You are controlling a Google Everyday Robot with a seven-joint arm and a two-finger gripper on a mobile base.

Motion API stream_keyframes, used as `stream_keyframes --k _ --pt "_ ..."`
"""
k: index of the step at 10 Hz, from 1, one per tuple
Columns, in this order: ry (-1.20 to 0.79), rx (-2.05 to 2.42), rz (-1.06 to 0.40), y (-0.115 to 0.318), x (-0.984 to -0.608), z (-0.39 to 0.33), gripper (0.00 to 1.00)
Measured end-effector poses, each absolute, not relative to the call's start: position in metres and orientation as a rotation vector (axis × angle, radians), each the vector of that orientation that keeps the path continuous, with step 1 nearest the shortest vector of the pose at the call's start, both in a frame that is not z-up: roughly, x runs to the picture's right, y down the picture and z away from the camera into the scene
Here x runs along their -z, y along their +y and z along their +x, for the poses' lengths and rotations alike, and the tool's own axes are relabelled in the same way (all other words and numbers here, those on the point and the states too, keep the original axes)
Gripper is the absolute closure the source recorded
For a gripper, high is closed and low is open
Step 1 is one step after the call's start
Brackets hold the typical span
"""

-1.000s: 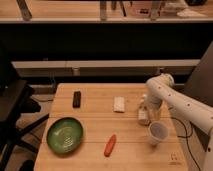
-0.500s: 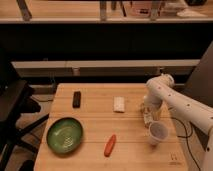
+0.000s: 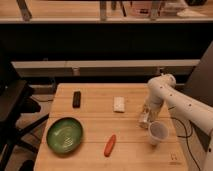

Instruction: Place the bottle in the ceramic bowl

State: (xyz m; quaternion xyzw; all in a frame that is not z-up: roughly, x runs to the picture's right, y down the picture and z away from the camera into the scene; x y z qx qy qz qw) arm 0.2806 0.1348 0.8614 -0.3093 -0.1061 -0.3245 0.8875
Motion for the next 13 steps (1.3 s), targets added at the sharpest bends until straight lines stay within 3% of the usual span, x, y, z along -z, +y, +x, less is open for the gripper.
stream_keyframes --k 2,3,13 --pt "-0.227 0.668 -0.642 0.134 -0.860 0.283 0.93" --pt "-0.224 0.670 -0.643 0.135 -0.858 0.286 0.98" --pt "-0.227 0.685 -0.640 0.122 -0.835 0.273 0.98"
